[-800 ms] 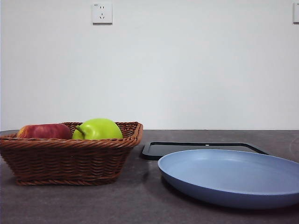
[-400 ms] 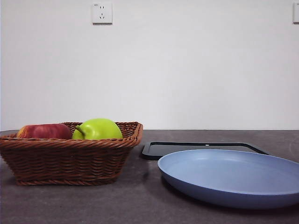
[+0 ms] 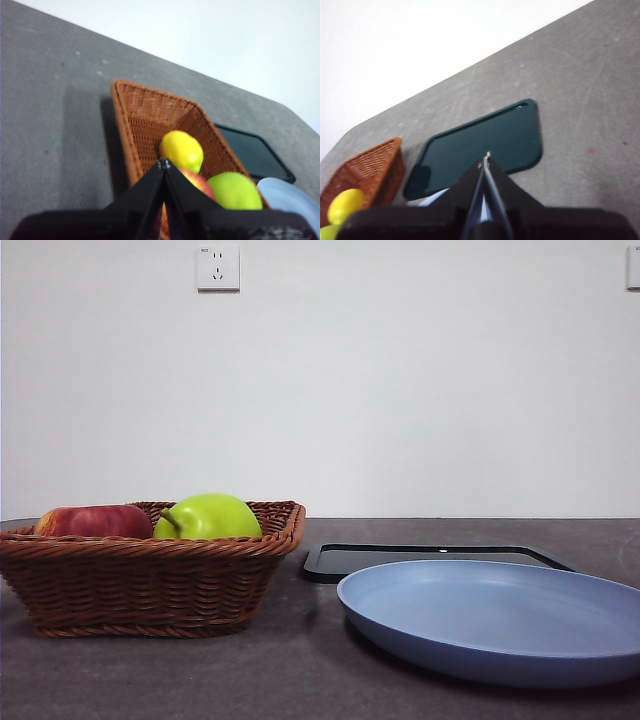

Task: Take the lemon from the basket,put the lemon in the plate,hand out the plate

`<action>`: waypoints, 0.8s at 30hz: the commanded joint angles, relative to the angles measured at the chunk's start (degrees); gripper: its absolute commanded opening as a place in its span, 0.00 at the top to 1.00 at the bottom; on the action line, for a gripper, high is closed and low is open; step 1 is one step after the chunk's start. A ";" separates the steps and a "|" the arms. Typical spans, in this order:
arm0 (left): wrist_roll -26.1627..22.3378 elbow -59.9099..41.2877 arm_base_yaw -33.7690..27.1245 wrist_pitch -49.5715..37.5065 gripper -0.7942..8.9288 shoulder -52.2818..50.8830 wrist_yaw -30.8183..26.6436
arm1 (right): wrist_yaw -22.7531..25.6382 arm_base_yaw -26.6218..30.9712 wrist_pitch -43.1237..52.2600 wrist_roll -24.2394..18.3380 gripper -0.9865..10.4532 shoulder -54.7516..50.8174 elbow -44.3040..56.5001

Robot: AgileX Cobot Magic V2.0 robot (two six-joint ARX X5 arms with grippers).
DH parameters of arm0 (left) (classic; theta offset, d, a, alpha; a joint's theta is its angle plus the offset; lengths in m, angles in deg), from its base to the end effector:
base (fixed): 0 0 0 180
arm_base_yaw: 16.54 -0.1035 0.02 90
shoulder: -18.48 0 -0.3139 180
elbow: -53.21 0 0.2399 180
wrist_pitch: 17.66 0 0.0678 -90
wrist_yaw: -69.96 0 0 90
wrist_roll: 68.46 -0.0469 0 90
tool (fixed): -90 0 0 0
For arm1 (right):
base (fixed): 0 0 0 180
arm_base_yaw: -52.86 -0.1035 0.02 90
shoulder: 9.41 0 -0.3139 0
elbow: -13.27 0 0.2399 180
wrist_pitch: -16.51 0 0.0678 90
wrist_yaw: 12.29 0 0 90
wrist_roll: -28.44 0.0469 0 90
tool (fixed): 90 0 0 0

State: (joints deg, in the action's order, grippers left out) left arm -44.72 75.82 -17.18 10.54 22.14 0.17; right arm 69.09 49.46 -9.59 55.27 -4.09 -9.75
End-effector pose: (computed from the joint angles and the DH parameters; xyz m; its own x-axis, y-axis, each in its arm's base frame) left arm 0.0442 -0.0157 0.1835 0.9300 -0.3351 -0.1508 0.2378 0.8617 -0.4482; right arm 0.0484 0.0099 0.1889 0.9675 0.2076 -0.1444 -0.1186 0.8768 0.4660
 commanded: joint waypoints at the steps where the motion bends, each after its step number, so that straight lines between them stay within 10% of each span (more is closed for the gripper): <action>1: 0.02 3.76 -0.17 0.35 0.91 3.43 -0.57 | -0.24 -0.04 -1.92 0.48 0.91 2.69 -4.48; 24: -18.51 40.09 1.84 19.41 0.91 45.20 13.14 | -3.58 -0.07 -29.79 -18.45 0.91 36.11 -36.94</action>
State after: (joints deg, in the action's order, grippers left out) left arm -59.62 114.68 -15.65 29.01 66.55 12.93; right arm 65.66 49.46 -38.79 39.68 30.84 -45.90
